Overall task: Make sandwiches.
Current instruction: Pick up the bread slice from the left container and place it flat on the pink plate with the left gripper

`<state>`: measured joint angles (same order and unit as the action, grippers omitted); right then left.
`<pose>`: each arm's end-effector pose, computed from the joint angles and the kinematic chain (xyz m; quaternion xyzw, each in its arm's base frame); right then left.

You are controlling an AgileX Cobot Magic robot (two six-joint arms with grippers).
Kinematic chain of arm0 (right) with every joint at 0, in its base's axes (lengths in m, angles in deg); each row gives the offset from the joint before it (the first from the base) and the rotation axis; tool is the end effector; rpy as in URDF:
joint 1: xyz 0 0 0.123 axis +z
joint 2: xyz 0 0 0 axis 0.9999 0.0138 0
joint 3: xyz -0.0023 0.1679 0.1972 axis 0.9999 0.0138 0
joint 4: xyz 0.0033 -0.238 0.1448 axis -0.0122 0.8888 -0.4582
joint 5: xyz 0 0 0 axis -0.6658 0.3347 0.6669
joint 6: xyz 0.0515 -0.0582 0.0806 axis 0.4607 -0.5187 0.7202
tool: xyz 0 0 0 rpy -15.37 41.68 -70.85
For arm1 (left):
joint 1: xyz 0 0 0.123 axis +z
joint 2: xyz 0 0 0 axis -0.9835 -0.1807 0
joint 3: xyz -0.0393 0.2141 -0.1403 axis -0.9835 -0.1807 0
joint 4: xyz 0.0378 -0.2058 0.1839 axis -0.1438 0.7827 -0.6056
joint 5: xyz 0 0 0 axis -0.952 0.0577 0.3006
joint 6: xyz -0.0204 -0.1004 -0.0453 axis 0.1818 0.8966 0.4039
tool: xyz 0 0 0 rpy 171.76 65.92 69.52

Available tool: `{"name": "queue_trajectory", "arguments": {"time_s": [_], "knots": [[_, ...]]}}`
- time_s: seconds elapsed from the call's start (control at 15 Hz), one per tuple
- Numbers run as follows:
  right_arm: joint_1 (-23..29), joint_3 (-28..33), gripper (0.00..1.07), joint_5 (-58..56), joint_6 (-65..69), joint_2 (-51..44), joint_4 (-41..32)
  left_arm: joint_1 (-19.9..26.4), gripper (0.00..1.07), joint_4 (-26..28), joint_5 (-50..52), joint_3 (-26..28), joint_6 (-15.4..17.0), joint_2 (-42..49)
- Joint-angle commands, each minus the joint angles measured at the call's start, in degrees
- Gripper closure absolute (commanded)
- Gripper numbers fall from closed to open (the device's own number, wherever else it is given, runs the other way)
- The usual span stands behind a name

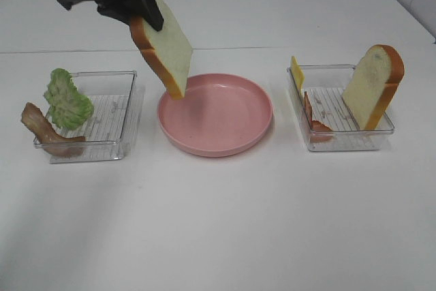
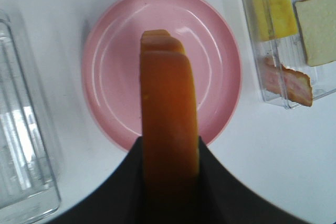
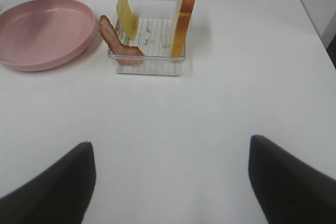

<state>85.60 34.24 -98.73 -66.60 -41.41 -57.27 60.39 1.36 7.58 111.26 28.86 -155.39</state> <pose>0.0615 0.0110 0.2830 -0.0452 0.8495 0.0170 0.5254 0.4298 -0.1894 0.2348 0.0402 0.9551 -0.2357 0.1751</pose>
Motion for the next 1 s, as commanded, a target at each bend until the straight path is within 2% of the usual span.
{"name": "queue_trajectory", "arguments": {"time_s": [0.07,0.2,0.33,0.4,0.47,0.53,0.67,1.0], "knots": [[-0.3,0.1,0.31,0.4,-0.3,-0.7,-0.1,0.1,1.07,10.8,10.5,-7.6,-5.2,0.3],[-0.3,0.1,0.31,0.4,-0.3,-0.7,-0.1,0.1,1.07,22.2,16.8,-12.2,-12.8,-0.8],[-0.3,0.1,0.31,0.4,-0.3,-0.7,-0.2,0.1,1.07,32.0,17.4,-12.7,-20.1,-4.4],[-0.3,0.1,0.31,0.4,-0.3,-0.7,-0.2,0.1,1.07,36.0,17.5,-12.7,-22.6,-6.3],[-0.3,0.1,0.31,0.4,-0.3,-0.7,-0.3,0.1,1.07,38.2,17.5,-12.7,-23.9,-7.3],[-0.3,0.1,0.31,0.4,-0.3,-0.7,-0.7,0.1,1.07,42.9,17.5,-12.6,-26.8,-10.1],[-0.3,0.1,0.31,0.4,-0.3,-0.7,-0.7,0.1,1.07,46.8,17.9,-12.6,-28.4,-12.9],[-0.3,0.1,0.31,0.4,-0.3,-0.7,-0.7,0.0,1.07,49.4,19.1,-12.4,-28.4,-17.6]]}}
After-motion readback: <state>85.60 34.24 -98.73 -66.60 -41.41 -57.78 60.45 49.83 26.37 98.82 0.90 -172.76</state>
